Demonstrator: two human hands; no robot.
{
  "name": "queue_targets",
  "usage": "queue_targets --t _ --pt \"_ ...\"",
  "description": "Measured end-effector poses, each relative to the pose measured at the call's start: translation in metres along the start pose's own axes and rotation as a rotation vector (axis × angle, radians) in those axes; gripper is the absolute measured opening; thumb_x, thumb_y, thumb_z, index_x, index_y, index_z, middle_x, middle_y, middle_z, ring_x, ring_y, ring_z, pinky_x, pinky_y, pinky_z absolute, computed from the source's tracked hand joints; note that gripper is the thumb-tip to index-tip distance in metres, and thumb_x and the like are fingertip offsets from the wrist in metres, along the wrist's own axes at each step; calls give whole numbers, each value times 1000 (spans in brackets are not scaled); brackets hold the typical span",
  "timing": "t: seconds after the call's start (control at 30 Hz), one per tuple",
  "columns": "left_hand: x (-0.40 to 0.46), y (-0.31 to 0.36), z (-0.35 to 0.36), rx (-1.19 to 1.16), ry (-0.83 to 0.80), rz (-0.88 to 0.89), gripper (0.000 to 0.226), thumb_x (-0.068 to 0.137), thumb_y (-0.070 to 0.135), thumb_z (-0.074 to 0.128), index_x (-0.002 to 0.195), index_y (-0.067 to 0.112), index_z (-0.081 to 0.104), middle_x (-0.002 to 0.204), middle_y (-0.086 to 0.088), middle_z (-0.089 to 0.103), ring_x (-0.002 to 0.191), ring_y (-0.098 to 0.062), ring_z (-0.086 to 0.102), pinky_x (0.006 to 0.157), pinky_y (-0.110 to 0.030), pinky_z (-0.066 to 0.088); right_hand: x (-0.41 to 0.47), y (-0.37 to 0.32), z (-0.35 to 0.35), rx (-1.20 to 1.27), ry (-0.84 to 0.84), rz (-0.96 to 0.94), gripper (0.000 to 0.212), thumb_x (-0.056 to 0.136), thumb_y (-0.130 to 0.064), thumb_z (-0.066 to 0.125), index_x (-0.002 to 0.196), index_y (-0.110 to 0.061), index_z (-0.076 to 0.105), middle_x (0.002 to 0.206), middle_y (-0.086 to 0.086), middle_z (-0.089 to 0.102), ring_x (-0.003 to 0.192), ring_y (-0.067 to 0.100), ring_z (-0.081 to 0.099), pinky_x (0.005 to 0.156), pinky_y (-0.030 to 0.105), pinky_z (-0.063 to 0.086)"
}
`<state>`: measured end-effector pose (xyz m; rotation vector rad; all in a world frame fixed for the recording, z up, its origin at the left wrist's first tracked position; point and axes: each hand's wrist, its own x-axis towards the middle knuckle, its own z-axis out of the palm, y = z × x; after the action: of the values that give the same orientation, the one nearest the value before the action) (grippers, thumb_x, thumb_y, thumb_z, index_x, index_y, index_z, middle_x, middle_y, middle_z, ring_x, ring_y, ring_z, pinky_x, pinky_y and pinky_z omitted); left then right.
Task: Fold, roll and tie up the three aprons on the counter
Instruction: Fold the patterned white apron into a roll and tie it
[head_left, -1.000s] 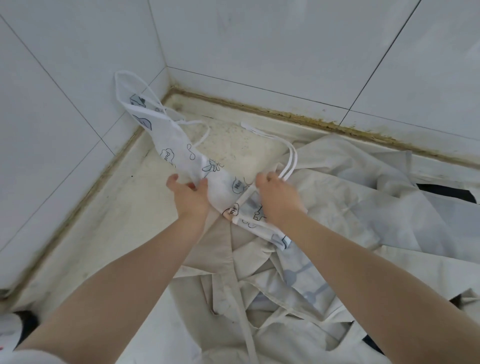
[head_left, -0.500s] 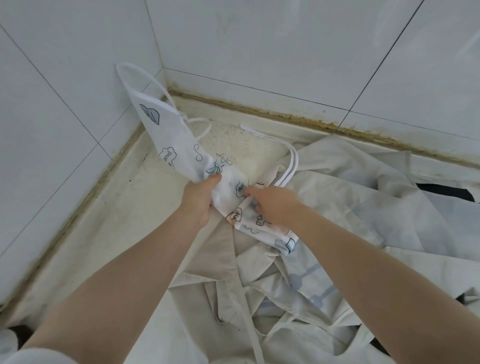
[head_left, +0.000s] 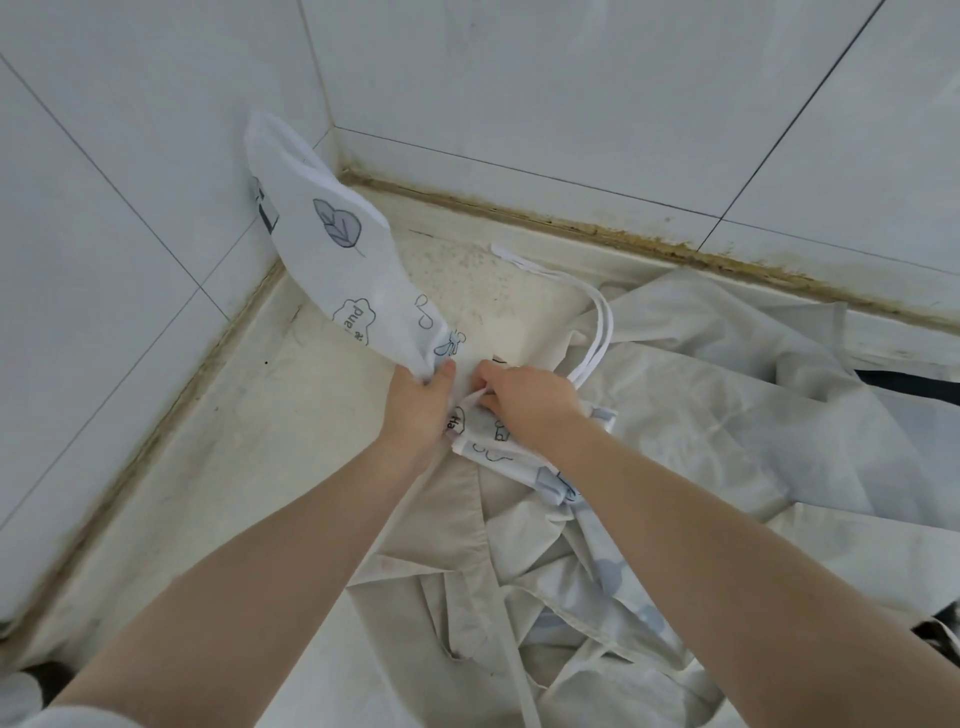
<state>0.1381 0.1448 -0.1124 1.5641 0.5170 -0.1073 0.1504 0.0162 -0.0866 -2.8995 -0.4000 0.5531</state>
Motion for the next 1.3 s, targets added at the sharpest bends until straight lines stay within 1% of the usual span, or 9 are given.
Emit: queue_targets --t 0.17,0.27,0.37,0.53,0.63,0.83,1.0,1.13,1.3 --pt "-8 -5 -5 510 -209 400 37 86 8 51 122 9 57 114 -11 65 106 -26 61 89 -30 48 1 2 -1 316 18 137 38 93 -19 49 126 -9 33 83 10 57 81 31 57 67 33 41" --pt "-15 -3 -5 745 -299 583 52 81 9 45 134 7 48 130 -13 55 118 -30 52 89 -22 36 -3 19 5 369 -152 222 26 94 -22 46 110 -5 56 101 11 62 90 23 58 77 28 43" --pt "-28 5 3 960 -353 620 60 86 3 45 143 14 31 134 -10 50 117 -29 50 82 -28 36 -21 42 9 906 -257 365 28 86 -38 60 94 -12 61 101 5 63 93 14 57 92 29 44" --pt "-32 3 16 1149 -344 682 61 94 11 40 149 24 17 150 -2 35 136 -20 35 103 -30 33 -53 73 -2 1754 -108 170 29 85 8 51 111 0 60 111 14 63 109 29 57 101 39 44" --pt "-33 -6 18 1287 -302 741 63 96 10 38 151 20 7 156 -2 20 143 -19 22 113 -27 19 -72 88 -31 2025 99 -10 57 56 -26 86 106 -14 63 109 8 64 100 26 61 88 40 51" --pt "-42 -7 27 1473 -418 854 57 95 11 16 149 7 -2 158 -12 -6 146 -27 4 117 -32 1 -108 116 -72 2155 249 78 69 16 -33 92 78 -13 71 83 10 67 77 28 63 71 36 56" --pt "-50 8 23 1567 -663 643 89 91 37 51 148 16 -14 157 -6 -16 146 -20 -9 117 -36 -5 -132 129 -81 2067 159 228 35 83 -43 60 82 -11 75 96 12 70 91 29 64 82 42 51" --pt "-66 4 28 1599 -696 609 107 77 74 48 142 32 -27 156 -11 -17 145 -29 -12 117 -48 -2 -157 141 -82 2086 56 -10 58 28 -19 86 83 -7 71 103 12 66 97 30 63 93 46 47" --pt "-82 -7 43 1804 -582 617 81 92 59 36 148 29 -14 154 -2 -28 142 -37 -16 114 -56 -5 -173 157 -77 2102 76 -125 33 36 -22 79 63 -9 63 83 10 68 80 25 68 87 41 48"
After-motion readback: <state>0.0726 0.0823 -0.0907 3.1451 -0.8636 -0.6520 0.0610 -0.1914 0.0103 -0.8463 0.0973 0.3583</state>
